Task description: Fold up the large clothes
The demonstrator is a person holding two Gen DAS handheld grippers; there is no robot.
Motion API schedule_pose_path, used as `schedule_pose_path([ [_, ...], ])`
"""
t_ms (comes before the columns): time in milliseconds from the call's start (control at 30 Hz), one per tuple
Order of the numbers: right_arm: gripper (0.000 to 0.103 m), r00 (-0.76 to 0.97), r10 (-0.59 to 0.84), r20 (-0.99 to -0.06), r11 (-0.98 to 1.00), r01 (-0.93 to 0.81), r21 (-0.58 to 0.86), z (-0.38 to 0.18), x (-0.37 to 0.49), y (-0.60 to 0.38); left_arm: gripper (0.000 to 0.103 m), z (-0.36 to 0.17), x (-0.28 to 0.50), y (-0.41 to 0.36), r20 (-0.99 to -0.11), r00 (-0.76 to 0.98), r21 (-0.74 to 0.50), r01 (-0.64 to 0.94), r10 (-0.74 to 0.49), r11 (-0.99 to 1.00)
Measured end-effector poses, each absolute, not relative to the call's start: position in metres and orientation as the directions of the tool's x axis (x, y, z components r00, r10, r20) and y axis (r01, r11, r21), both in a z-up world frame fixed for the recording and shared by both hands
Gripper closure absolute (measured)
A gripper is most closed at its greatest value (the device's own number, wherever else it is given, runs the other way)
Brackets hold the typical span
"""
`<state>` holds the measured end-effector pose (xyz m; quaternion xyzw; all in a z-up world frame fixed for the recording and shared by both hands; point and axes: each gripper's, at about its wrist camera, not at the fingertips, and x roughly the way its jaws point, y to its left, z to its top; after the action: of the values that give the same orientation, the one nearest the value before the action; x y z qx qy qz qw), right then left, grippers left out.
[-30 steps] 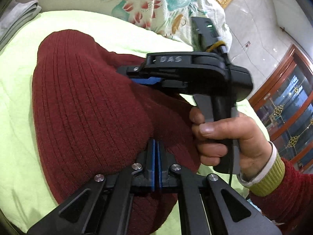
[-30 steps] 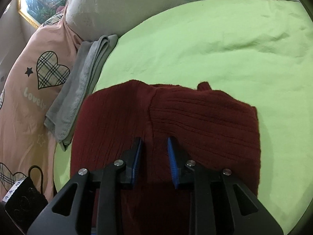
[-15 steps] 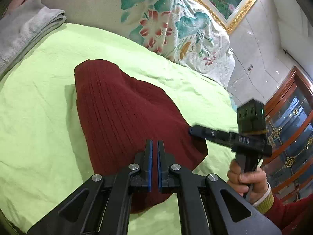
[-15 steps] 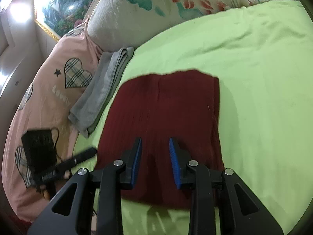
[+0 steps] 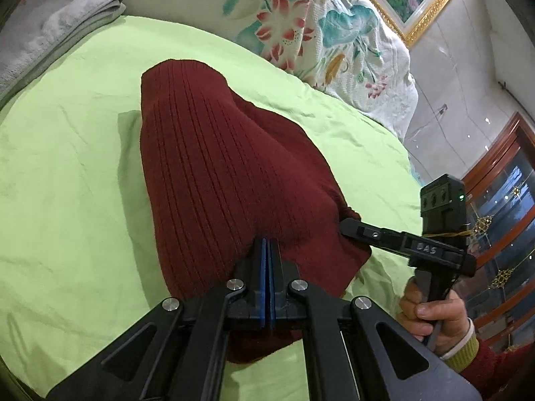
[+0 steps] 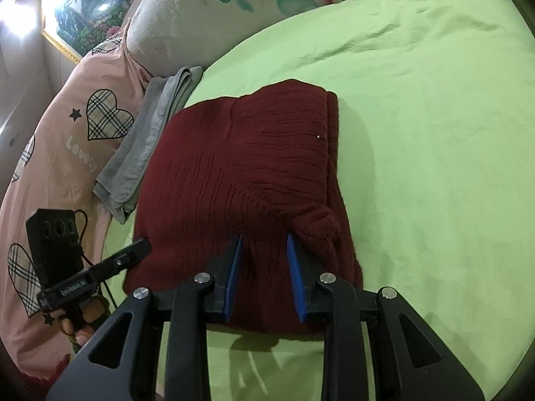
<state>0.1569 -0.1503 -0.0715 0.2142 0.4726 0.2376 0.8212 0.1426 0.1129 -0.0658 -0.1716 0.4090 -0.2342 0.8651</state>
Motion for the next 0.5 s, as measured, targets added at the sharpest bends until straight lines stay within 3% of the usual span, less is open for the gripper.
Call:
schedule_pose_path([
  [133,0.071,0.484,0.599,-0.638,0.784,-0.190,0.591,-0.046,0.165,-0.155,0.102,-0.066,0.146,0.114,-0.624,0.554,-0.503,0.255,-0.551,0.826],
  [233,0.041,0.521,0.539,-0.661,0.824,-0.163,0.543,-0.037,0.189,-0.158,0.102,-0.062,0.145,0.116,-0.626,0.559,-0.506,0.239,-0.544,0.828],
  [367,0.041,0.517,0.514,-0.685,0.837,-0.126,0.532,-0.039,0.227,-0.156,0.100,-0.037,0.139,0.117,-0.603,0.638,-0.444,0.230,-0.479,0.866],
  [500,0.041,0.521,0.589,-0.618,0.797,-0.245,0.553,-0.021,0.234,-0.130,0.092,-0.027,0.150,0.120,-0.611,0.658,-0.403,0.221,-0.440,0.888],
])
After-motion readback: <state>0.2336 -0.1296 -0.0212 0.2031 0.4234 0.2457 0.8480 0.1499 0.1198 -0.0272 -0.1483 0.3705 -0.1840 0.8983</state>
